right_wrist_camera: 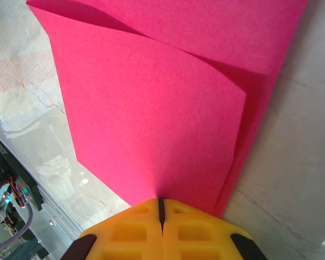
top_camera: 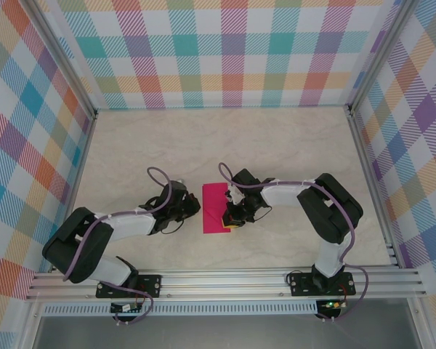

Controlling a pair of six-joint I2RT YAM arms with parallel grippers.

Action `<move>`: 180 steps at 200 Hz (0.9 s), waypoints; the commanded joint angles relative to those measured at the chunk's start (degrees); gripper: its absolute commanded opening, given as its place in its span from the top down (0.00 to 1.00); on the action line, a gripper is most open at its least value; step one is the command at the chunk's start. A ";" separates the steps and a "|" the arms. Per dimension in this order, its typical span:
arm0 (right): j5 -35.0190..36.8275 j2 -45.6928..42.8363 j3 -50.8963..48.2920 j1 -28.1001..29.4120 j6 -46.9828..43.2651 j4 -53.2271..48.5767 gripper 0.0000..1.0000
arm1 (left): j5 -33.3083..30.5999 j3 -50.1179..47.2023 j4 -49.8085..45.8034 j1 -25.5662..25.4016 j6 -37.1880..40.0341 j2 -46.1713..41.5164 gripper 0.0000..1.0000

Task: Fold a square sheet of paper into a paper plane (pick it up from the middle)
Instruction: Fold the triangle a second time at the center of the table.

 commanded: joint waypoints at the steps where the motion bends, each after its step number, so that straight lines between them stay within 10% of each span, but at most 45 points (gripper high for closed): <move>1: 0.80 -0.06 -2.47 0.68 -1.18 -4.57 1.00 | 4.59 2.11 -0.91 0.10 0.82 -3.44 1.00; 180: -0.19 -2.95 5.39 2.35 3.22 -3.30 0.94 | 5.09 4.23 2.19 -4.34 1.59 13.73 1.00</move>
